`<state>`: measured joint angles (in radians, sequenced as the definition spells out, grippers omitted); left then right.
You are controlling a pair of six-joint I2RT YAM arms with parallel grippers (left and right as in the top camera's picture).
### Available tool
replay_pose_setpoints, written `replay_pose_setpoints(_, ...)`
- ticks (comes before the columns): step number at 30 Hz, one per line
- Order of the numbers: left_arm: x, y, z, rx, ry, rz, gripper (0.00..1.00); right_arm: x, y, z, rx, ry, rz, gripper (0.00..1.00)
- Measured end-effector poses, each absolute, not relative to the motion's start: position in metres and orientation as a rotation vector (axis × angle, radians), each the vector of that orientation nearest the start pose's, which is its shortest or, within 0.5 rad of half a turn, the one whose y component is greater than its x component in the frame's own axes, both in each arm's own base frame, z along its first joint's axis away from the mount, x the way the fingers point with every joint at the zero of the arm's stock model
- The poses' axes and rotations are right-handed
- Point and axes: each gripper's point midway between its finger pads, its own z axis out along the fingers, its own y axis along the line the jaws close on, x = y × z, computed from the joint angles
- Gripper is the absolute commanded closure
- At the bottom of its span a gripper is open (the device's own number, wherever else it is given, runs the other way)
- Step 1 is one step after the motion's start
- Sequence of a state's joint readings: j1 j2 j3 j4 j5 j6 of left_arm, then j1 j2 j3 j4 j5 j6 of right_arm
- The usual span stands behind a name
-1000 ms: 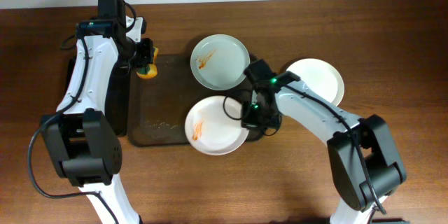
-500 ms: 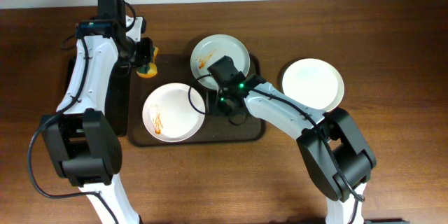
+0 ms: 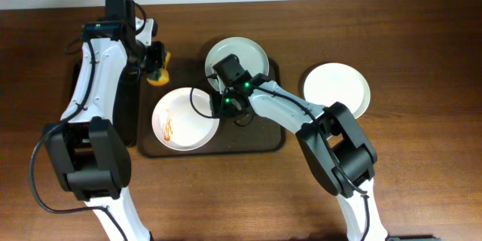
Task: Clean dirty plates on tray and stack at the side
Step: 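Grip the rim of the front white plate with the right gripper, then scrub the held plate with the sponge in the left gripper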
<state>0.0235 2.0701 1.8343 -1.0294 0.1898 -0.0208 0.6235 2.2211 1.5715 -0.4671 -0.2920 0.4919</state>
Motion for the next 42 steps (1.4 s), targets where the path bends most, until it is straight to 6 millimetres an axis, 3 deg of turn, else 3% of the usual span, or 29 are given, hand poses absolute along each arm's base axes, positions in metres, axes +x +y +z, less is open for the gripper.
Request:
replay_pose_setpoints(5, 0.444, -0.033, 0.1, -0.006, 2.941, -0.283, 0.99, 0.395, 0.329, 0.007, -0.041, 2.862, 0.615, 0.96)
replay_pose_setpoints(10, 0.417, -0.053, 0.048, 0.018, 3.027, -0.292, 0.99, 0.398, 0.325, 0.007, 0.048, 2.862, 0.583, 0.96)
replay_pose_setpoints(15, 0.409, -0.031, 0.01, -0.002, 3.026, -0.083, 0.99, 0.4, 0.324, 0.007, 0.061, 2.858, 0.577, 0.96)
replay_pose_setpoints(20, 0.396, -0.035, 0.006, -0.059, 3.046, -0.087, 0.99, 0.4, 0.324, 0.007, 0.062, 2.857, 0.57, 0.96)
replay_pose_setpoints(24, 0.381, -0.067, 0.005, 0.198, 3.044, -0.368, 0.99, 0.4, 0.322, 0.006, 0.059, 2.86, 0.558, 0.96)
replay_pose_setpoints(26, 0.389, -0.077, 0.006, 0.286, 2.979, -0.428, 0.99, 0.401, 0.32, 0.006, 0.065, 2.855, 0.545, 0.96)
replay_pose_setpoints(29, 0.421, -0.076, 0.007, 0.298, 2.855, -0.337, 0.99, 0.404, 0.319, 0.007, 0.08, 2.845, 0.541, 0.96)
replay_pose_setpoints(31, 0.438, -0.065, 0.008, 0.186, 2.817, -0.178, 0.99, 0.405, 0.319, 0.007, 0.083, 2.843, 0.54, 0.96)
replay_pose_setpoints(34, 0.444, -0.045, 0.008, -0.001, 2.806, -0.004, 0.99, 0.405, 0.319, 0.007, 0.084, 2.842, 0.54, 0.96)
replay_pose_setpoints(38, 0.418, -0.033, 0.005, -0.11, 2.918, 0.082, 0.99, 0.401, 0.324, 0.008, 0.058, 2.846, 0.561, 0.96)
replay_pose_setpoints(42, 0.39, -0.043, 0.004, 0.095, 3.046, -0.103, 0.99, 0.4, 0.324, 0.007, 0.03, 2.849, 0.553, 0.96)
